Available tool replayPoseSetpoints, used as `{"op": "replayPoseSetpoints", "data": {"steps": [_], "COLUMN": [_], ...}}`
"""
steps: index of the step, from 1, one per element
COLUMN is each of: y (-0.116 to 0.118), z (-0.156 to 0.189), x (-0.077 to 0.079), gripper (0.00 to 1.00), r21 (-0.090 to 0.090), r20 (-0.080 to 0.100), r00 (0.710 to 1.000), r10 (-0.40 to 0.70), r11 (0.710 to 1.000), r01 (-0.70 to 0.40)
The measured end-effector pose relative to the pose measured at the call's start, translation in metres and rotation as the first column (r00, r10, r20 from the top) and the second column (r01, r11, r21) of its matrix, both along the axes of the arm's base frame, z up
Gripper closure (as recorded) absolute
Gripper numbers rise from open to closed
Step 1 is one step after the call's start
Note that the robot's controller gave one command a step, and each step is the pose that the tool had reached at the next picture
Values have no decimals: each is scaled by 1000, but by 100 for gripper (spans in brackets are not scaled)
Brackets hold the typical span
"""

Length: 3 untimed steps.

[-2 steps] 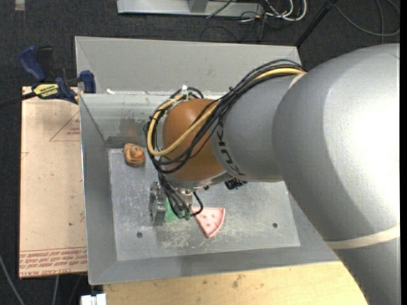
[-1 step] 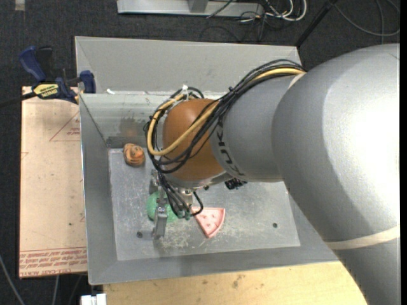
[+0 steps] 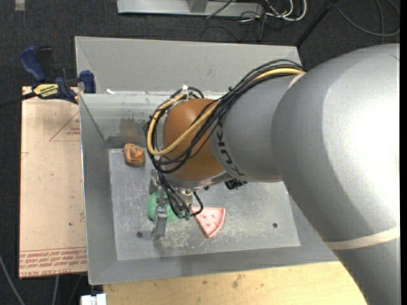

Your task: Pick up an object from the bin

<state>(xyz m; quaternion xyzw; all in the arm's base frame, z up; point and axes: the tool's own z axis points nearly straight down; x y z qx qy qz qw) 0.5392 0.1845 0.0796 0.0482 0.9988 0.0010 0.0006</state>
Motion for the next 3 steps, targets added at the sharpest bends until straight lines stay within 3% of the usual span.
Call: {"op": "replayPoseSetpoints", "data": {"steps": [1,2,3], "y": [-12,-39,-39], "z": [-4,-9,-9], "x": [-14,4,4], "gripper": [0,100,100], "r21": [1,0,0], "r20": [2,0,0], "r00": [998,998,998], "r10": [66,-67,-68], "r11": [998,998,998], "r01": [-66,67,68]}}
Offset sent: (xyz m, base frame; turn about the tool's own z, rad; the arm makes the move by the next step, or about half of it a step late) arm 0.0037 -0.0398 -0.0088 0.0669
